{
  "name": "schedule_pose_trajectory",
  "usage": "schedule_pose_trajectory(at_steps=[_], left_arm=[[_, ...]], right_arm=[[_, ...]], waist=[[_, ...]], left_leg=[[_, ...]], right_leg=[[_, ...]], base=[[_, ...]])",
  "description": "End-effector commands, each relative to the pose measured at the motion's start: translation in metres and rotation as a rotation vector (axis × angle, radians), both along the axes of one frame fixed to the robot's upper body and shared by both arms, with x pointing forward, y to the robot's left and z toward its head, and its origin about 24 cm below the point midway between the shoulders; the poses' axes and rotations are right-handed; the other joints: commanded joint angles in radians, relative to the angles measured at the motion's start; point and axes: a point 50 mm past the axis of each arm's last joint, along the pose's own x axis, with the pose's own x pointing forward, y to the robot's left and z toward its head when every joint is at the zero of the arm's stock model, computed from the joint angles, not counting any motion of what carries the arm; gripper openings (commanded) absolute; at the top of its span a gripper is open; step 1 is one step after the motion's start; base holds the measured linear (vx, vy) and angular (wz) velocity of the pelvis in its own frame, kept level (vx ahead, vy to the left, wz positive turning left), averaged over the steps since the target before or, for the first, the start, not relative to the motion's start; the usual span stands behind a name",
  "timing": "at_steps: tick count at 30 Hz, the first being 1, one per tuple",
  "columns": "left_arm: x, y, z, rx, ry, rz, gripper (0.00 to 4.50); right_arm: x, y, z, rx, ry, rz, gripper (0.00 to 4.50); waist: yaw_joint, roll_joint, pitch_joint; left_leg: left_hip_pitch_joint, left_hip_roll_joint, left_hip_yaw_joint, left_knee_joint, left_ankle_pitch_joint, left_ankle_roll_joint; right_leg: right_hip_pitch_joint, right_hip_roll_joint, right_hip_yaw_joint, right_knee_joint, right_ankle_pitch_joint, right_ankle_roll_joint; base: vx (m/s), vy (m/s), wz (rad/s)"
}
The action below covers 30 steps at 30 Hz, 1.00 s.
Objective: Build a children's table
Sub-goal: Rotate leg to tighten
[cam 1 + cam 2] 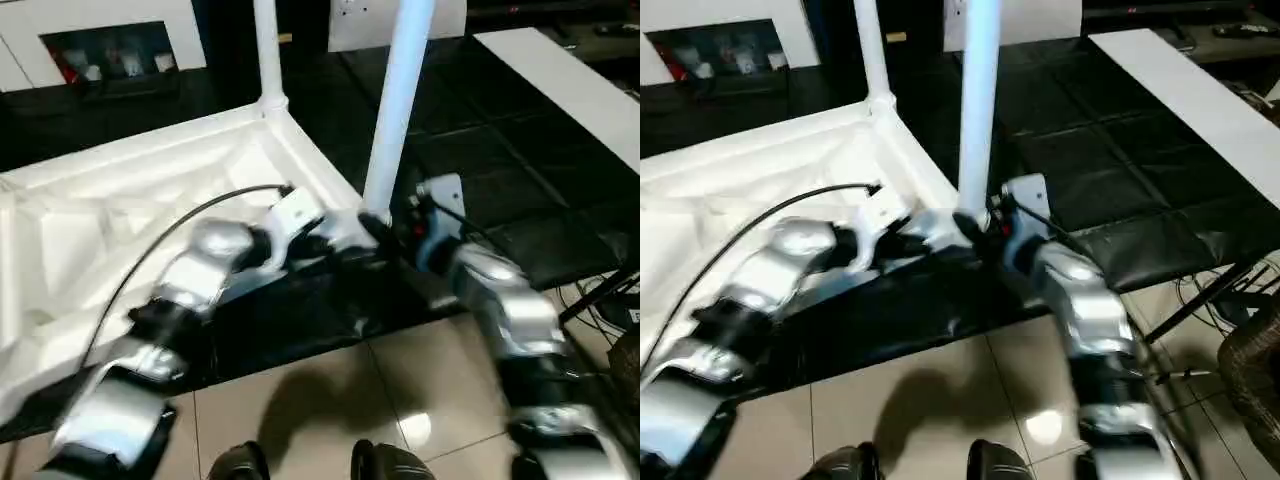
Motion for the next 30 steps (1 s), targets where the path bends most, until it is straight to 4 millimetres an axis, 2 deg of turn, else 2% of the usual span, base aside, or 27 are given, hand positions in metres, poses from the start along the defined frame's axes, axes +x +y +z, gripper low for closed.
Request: schedule_pose_trajectory(at_steps=[1, 3, 5, 8, 12, 13, 15, 17, 20, 24, 30], left_arm=[[-0.008, -0.007, 0.001, 0.004, -0.011, -0.121, 0.0], [-0.013, -0.001, 0.0, 0.035, -0.004, -0.196, 0.0], [-0.018, 0.006, 0.001, 0.045, -0.007, -0.276, 0.0], [-0.022, 0.009, 0.004, 0.031, 0.013, -0.335, 0.0], [-0.028, 0.016, 0.005, 0.068, 0.042, -0.448, 0.0], [-0.031, 0.017, 0.004, 0.085, 0.058, -0.502, 0.0], [-0.032, 0.017, 0.004, 0.088, 0.061, -0.513, 0.0], [-0.033, 0.017, 0.003, 0.103, 0.067, -0.555, 0.0], [-0.034, 0.017, 0.003, 0.121, 0.072, -0.59, 0.0], [-0.035, 0.018, 0.003, 0.134, 0.075, -0.609, 0.0], [-0.034, 0.019, 0.002, 0.139, 0.071, -0.609, 0.0]], right_arm=[[-0.004, 0.005, 0.008, 0.008, -0.049, 0.087, 3.67], [-0.008, -0.003, 0.01, -0.023, -0.068, 0.174, 3.67], [-0.017, -0.012, 0.015, -0.046, -0.089, 0.336, 3.67], [-0.025, -0.016, 0.019, -0.036, -0.092, 0.455, 3.67], [-0.036, -0.022, 0.02, -0.039, -0.051, 0.646, 3.67], [-0.039, -0.024, 0.017, -0.057, -0.026, 0.73, 3.4], [-0.04, -0.024, 0.017, -0.059, -0.021, 0.749, 3.33], [-0.042, -0.025, 0.015, -0.079, -0.011, 0.816, 3.15], [-0.043, -0.023, 0.015, -0.1, 0.0, 0.881, 2.95], [-0.044, -0.022, 0.014, -0.121, 0.016, 0.942, 2.51], [-0.046, -0.021, 0.011, -0.137, 0.03, 0.988, 2.12]], waist=[[0.003, -0.003, -0.073], [0.008, -0.003, -0.074], [0.014, -0.003, -0.071], [0.024, -0.004, -0.07], [0.031, -0.004, -0.073], [0.034, -0.008, -0.075], [0.037, -0.007, -0.074], [0.045, -0.011, -0.076], [0.052, -0.01, -0.077], [0.054, -0.013, -0.078], [0.054, -0.015, -0.077]], left_leg=[[0.015, 0.034, -0.006, -0.047, -0.115, 0.102], [0.018, 0.037, -0.008, -0.046, -0.129, 0.101], [0.021, 0.04, -0.005, -0.047, -0.143, 0.107], [0.022, 0.043, -0.004, -0.048, -0.162, 0.096], [0.021, 0.044, -0.005, -0.046, -0.155, 0.101], [0.02, 0.043, -0.004, -0.044, -0.149, 0.104], [0.02, 0.043, -0.003, -0.044, -0.149, 0.105], [0.021, 0.044, -0.003, -0.043, -0.148, 0.099], [0.023, 0.046, -0.003, -0.043, -0.141, 0.099], [0.022, 0.045, -0.003, -0.042, -0.146, 0.096], [0.02, 0.043, -0.004, -0.041, -0.153, 0.089]], right_leg=[[0.07, -0.077, 0.053, -0.054, -0.076, -0.244], [0.071, -0.079, 0.052, -0.055, -0.098, -0.247], [0.069, -0.079, 0.054, -0.056, -0.107, -0.245], [0.065, -0.079, 0.053, -0.057, -0.147, -0.244], [0.066, -0.08, 0.051, -0.055, -0.147, -0.244], [0.068, -0.081, 0.051, -0.053, -0.146, -0.247], [0.066, -0.081, 0.052, -0.055, -0.155, -0.246], [0.065, -0.084, 0.051, -0.055, -0.182, -0.242], [0.063, -0.083, 0.051, -0.053, -0.174, -0.247], [0.064, -0.084, 0.052, -0.053, -0.185, -0.242], [0.064, -0.083, 0.051, -0.055, -0.222, -0.228]], base=[[0.0, 0.0, 0.0], [0.0, 0.0, 0.0], [0.0, 0.0, 0.0], [0.0, 0.0, 0.0], [0.0, 0.0, 0.0], [0.0, 0.0, 0.0], [0.0, 0.0, 0.0], [0.0, 0.0, 0.0], [0.0, 0.0, 0.0], [0.0, 0.0, 0.0], [0.0, 0.0, 0.0]])
